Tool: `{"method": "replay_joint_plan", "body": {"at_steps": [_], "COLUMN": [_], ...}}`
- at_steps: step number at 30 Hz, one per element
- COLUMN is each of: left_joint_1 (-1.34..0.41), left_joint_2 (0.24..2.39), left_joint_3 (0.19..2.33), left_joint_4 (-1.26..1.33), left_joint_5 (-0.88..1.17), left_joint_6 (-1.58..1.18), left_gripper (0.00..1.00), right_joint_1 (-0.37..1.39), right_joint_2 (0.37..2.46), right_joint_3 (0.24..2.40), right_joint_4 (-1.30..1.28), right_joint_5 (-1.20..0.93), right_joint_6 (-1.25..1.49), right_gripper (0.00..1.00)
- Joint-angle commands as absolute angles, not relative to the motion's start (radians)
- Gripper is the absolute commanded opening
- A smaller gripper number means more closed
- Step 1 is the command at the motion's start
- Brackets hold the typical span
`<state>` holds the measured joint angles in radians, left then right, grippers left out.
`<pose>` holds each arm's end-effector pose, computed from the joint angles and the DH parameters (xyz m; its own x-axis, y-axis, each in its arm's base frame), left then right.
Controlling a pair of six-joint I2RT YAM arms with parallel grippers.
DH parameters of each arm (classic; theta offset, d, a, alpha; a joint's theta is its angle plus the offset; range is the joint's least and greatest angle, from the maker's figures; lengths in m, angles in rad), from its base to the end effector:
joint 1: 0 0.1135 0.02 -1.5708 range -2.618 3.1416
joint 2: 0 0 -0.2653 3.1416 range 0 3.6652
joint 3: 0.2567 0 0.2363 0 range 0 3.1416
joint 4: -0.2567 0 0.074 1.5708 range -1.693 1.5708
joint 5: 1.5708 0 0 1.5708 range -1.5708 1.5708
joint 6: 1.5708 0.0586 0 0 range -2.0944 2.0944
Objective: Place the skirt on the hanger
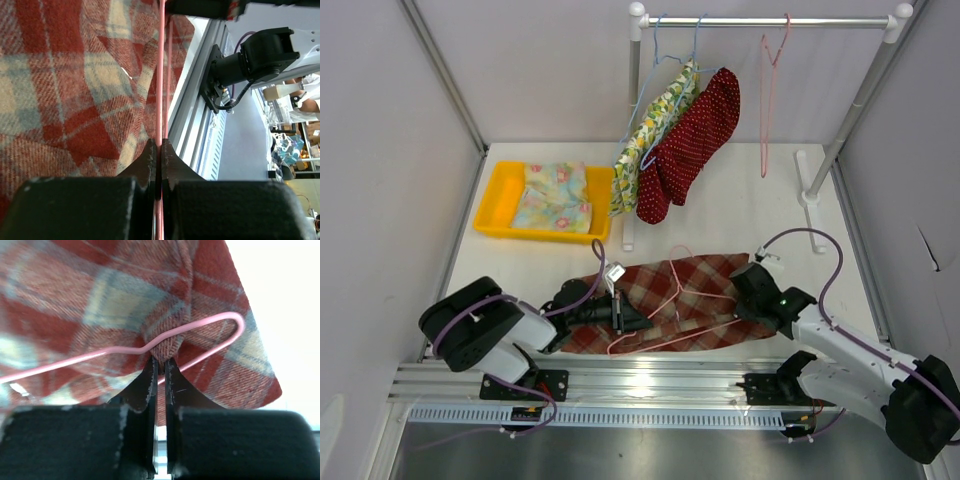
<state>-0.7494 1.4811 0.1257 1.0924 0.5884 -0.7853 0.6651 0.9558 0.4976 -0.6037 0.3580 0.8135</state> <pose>0.1405 -0.1752 0.1354 -0.8126 -0.0472 -0.5808 0.5436 0.2977 -0.7848 0.1396 0.0834 0.1703 -0.7945 0.2419 -0.5571 0.1946 0.9703 0.1439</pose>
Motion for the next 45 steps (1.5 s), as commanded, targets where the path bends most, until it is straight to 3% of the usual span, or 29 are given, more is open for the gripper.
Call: {"method": "replay_joint_plan", "body": {"at_steps": [1, 12, 18, 24, 42, 45], "left_joint_1": [-0.741, -0.738, -0.741, -0.770, -0.896, -0.904], "left_joint_2": [1.508, 1.582, 1.476, 1.303, 1.226, 1.190], "left_joint_3": [0.152, 0.161, 0.208, 0.288, 0.276, 0.276], "left_joint_4": [1.183, 1.227, 1.002, 0.540, 0.488, 0.422], "left_joint_5": [0.612, 0.604, 0.580, 0.394, 0.094, -0.041], "left_joint_6": [-0.750, -0.723, -0.587, -0.361, -0.321, -0.302], "left_gripper": [0.00, 0.00, 0.00, 0.00, 0.00, 0.00], "right_joint_1": [0.661, 0.580, 0.549, 0.496, 0.284, 0.256], "right_joint_2": [0.931, 0.848, 0.851, 0.831, 0.807, 0.805], "right_joint_3": [0.633, 0.752, 0.752, 0.767, 0.775, 0.778], "right_joint_4": [-0.659, -0.733, -0.729, -0.736, -0.707, -0.718], "right_joint_5": [0.400, 0.292, 0.252, 0.217, 0.011, -0.020], "right_joint_6": [0.805, 0.770, 0.758, 0.746, 0.706, 0.695], "right_gripper": [0.00, 0.00, 0.00, 0.00, 0.00, 0.00]}}
